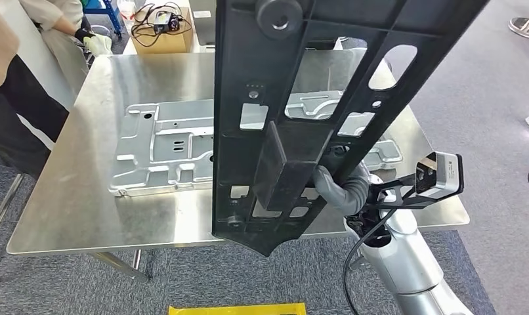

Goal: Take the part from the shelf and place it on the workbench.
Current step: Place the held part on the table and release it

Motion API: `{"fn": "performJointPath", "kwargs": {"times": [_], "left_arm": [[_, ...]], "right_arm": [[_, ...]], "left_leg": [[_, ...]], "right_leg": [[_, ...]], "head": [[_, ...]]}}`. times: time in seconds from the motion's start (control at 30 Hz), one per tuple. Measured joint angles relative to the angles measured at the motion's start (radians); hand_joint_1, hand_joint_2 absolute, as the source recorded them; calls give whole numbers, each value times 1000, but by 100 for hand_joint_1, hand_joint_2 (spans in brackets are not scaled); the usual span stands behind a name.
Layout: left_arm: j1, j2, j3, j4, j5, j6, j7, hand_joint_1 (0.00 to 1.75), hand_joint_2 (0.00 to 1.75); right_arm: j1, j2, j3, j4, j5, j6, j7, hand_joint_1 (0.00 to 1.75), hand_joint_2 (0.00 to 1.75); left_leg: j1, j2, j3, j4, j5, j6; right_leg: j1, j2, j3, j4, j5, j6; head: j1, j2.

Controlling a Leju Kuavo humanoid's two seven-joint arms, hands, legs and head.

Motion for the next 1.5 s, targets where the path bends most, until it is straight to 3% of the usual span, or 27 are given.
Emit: {"fn": "performJointPath", "kwargs": {"times": [0.07, 0.13, 0.2, 0.3, 0.33, 0.4, 0.43, 0.47, 0.5, 0.57, 0.63, 0.73, 0.8, 0.83, 0.9, 0.97, 1.07, 1.17, 1.2, 1.3, 1.37, 1.43, 1.5], "left_arm": [[1, 0, 0, 0, 1, 1, -6, 0, 175], [2, -1, 0, 0, 3, 1, -10, 0, 175], [3, 0, 0, 0, 4, 1, -13, 0, 175], [3, 4, 1, 0, 5, 1, -17, 0, 175], [2, 6, 1, 0, 5, 1, -18, 0, 175], [2, 6, 1, 0, 5, 0, -18, 0, 175], [2, 7, 1, 0, 5, 0, -18, 0, 175], [3, 8, 1, 0, 5, -1, -18, 0, 175], [3, 9, 1, 0, 5, -1, -18, 0, 175], [4, 11, 1, 0, 4, -3, -20, 0, 175], [1, 12, 1, 0, 1, -7, -23, 0, 175], [-1, 12, 0, 0, -9, -12, -24, 0, 175], [-3, 11, -1, 0, -16, -15, -24, 0, 175], [-5, 11, -2, 0, -20, -17, -23, 0, 175], [-9, 11, -3, 0, -25, -19, -22, 0, 175], [-11, 11, -3, 0, -28, -21, -21, 0, 175], [-13, 11, -4, 0, -30, -23, -21, 0, 175], [-13, 11, -4, 0, -30, -24, -21, 0, 175], [-13, 11, -4, 0, -30, -24, -22, 0, 175], [-12, 10, -5, 0, -34, -32, -43, 0, 175], [-10, 10, -5, 0, -37, -35, -58, 0, 175], [-6, 10, -6, 0, -40, -34, -69, 0, 175], [-4, 9, -8, 0, -43, -29, -79, 0, 175]], "right_arm": [[3, 0, -15, -5, 35, -22, -13, 175, 175], [1, 0, -33, -14, 103, -63, -26, 175, 175], [-1, 0, -51, -24, 199, -126, -33, 175, 175], [-17, -3, -81, -28, 345, -241, -29, 175, 175], [-28, -5, -89, -24, 389, -280, -24, 175, 175], [-56, -10, -99, -3, 486, -363, -11, 175, 175], [-71, -15, -103, 18, 544, -408, 0, 175, 175], [-87, -21, -105, 45, 601, -451, 15, 175, 175], [-105, -26, -107, 77, 663, -494, 33, 175, 175], [-148, -33, -104, 148, 789, -571, 72, 175, 175], [-212, -34, -87, 237, 935, -634, 114, 175, 175], [-312, -31, -30, 390, 1156, -677, 182, 175, 175], [-373, -18, 21, 496, 1294, -690, 217, 175, 175], [-406, -5, 51, 553, 1360, -696, 230, 175, 175], [-471, 36, 117, 679, 1482, -704, 248, 175, 175], [-523, 93, 195, 813, 1584, -699, 256, 175, 175], [-560, 172, 289, 949, 1662, -681, 250, 175, 175], [-564, 187, 305, 968, 1669, -677, 247, 175, 175], [-568, 200, 317, 984, 1673, -675, 245, 175, 175], [-580, 303, 415, 1114, 1699, -667, 221, 175, 175], [-579, 350, 460, 1172, 1704, -673, 203, 175, 175], [-577, 372, 482, 1202, 1704, -685, 191, 175, 175], [-570, 387, 499, 1228, 1702, -699, 181, 175, 175]], "left_leg": [[-1, 0, 19, 0, -15, -3], [-2, 0, 27, -2, -26, -11], [-3, 1, 31, 1, -28, -25], [-4, 2, 25, 38, -51, -40], [-2, 1, 4, 81, -75, -43], [2, 1, -68, 208, -134, -51], [4, 1, -104, 261, -151, -54], [4, 1, -125, 283, -148, -57], [5, 1, -128, 266, -123, -59], [6, 1, -86, 140, -37, -58], [4, 1, -50, 35, 4, -48], [0, 1, -45, 14, 15, -25], [4, 1, -41, 8, 24, -15], [6, 2, -39, 4, 26, -11], [7, 3, -39, 4, 25, -9], [7, 5, -37, 5, 22, -10], [8, 5, -30, 7, 15, -15], [8, 5, -28, 8, 13, -16], [8, 4, -25, 8, 11, -18], [7, 0, -22, 9, 1, -42], [9, 0, -25, 19, -13, -58], [11, 0, -61, 99, -59, -65], [11, 0, -131, 239, -115, -69]], "right_leg": [[4, -6, 47, -143, 98, -13], [13, -14, 77, -241, 147, -26], [17, -14, 80, -258, 147, -35], [9, -11, 105, -271, 150, -48], [7, -10, 112, -274, 148, -52], [8, -7, 115, -273, 143, -57], [8, -5, 115, -272, 141, -58], [8, -3, 116, -269, 138, -57], [8, -1, 117, -266, 134, -56], [7, 1, 120, -257, 125, -51], [6, 4, 118, -248, 120, -42], [8, 7, 113, -246, 118, -25], [8, 4, 103, -224, 102, -16], [7, 2, 85, -185, 79, -13], [3, -1, 18, -50, 20, -8], [-1, -4, -39, 49, -1, -5], [-5, -6, -17, -17, 66, -8], [-5, -6, -1, -52, 87, -9], [-5, -7, 15, -89, 105, -11], [5, -9, 75, -223, 137, -31], [6, -9, 86, -241, 130, -48], [4, -8, 94, -247, 130, -59], [8, -5, 97, -247, 127, -66]], "head": [[1, 0], [1, 0], [1, 0], [1, 0], [0, 0], [-2, 0], [-1, 0], [-1, 0], [-1, 0], [-1, 0], [-1, 0], [-1, 0], [2, 0], [4, 0], [8, 0], [9, 0], [9, 0], [9, 0], [9, 0], [7, 0], [6, 0], [6, 0], [5, 0]]}}
